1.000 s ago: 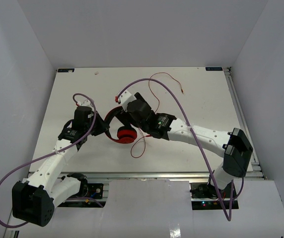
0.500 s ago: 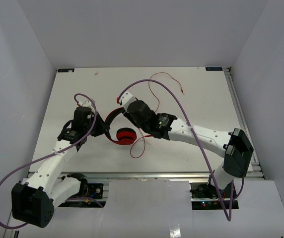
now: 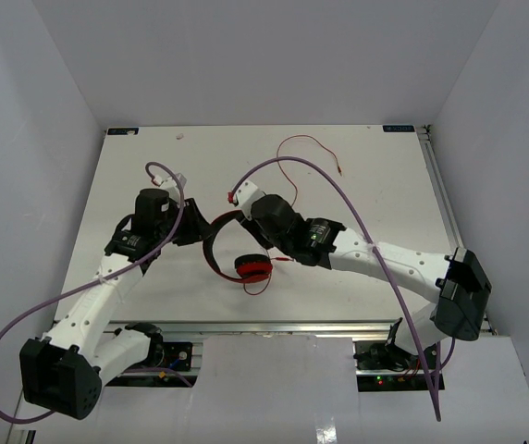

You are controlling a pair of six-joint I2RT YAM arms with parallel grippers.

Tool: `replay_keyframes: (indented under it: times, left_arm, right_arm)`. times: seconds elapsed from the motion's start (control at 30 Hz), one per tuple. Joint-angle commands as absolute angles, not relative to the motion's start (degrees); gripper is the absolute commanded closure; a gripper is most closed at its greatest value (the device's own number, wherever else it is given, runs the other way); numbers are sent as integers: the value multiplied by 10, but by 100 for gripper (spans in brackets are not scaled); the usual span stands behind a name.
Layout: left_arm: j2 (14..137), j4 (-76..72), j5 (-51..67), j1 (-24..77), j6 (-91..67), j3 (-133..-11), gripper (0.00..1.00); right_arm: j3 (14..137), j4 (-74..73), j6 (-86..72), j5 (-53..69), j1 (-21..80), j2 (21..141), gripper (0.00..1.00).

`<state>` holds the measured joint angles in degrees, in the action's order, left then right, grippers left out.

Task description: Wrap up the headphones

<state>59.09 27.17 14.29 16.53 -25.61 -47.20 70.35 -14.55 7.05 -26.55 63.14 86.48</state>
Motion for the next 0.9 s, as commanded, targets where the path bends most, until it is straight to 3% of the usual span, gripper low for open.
replay_keyframes:
  times: [0.0,0.5,0.87]
  left_arm:
    - [598,263,147,176,-226,-495,51]
    - [652,301,69,251,-213,-511,46]
    - [681,320,48,266,-211,-517,54]
  right_arm:
    - [701,-123,66,-250,635,833,92]
    - [711,-135,48,-259,618,834,92]
    - [713,-139,45,-255,613,831,92]
